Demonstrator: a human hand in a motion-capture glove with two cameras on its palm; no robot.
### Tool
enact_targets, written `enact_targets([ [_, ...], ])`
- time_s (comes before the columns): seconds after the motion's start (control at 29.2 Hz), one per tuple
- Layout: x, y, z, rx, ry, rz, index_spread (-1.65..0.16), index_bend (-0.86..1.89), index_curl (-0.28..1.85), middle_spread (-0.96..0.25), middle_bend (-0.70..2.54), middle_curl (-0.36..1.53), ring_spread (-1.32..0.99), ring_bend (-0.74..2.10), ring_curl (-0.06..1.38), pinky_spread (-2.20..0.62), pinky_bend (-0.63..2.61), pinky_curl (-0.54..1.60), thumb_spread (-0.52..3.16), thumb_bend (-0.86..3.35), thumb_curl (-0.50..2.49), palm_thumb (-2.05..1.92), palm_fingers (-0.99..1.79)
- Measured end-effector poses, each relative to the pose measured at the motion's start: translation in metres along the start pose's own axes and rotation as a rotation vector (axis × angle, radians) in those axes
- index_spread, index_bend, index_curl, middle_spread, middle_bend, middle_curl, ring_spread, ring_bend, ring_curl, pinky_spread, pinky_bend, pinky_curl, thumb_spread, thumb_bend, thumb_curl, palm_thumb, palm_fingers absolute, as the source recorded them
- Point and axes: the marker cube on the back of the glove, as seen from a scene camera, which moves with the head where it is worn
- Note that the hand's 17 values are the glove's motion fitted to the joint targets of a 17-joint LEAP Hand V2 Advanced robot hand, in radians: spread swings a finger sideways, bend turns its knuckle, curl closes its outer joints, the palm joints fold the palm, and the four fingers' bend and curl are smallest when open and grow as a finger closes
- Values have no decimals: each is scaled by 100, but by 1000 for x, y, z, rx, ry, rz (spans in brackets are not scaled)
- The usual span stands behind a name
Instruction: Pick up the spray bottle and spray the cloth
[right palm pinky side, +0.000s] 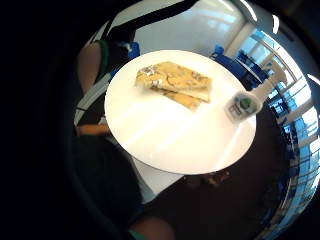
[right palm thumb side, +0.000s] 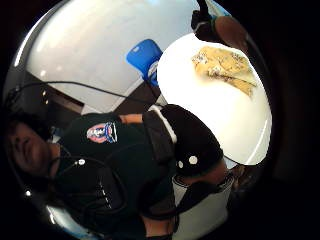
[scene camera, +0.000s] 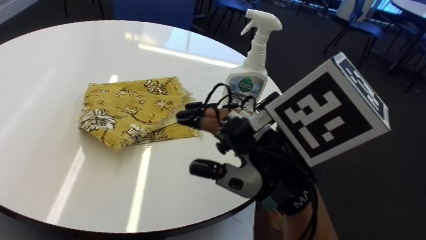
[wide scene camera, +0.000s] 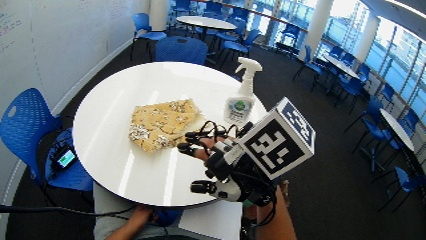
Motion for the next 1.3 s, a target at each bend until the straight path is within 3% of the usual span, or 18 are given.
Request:
enact_targets([
  [0.24, 58, -12, -4, 235, -142, 209, -39, 10, 28, -13, 26, 31, -14, 44, 30, 9, 20, 27, 120, 11, 24, 56, 96],
  [0.48, 158, -33, 7, 523, -421, 569, -35, 14, 28, -16, 38, 38, -16, 50, 36, -2, 20, 30, 119, 14, 30, 70, 117],
  [0.65, 214, -43, 24, 548, -622, 725, -32, 16, 31, -17, 40, 40, -18, 51, 38, -7, 20, 32, 110, 15, 35, 80, 118],
  [0.92, 254, -37, 31, 582, -548, 894, -32, 14, 32, -19, 37, 42, -18, 49, 39, -9, 22, 34, 98, 9, 41, 85, 108],
  [1.3, 270, -57, 20, 557, -554, 902, -34, 14, 30, -19, 33, 42, -17, 41, 39, -4, 17, 35, 97, 3, 44, 89, 88],
])
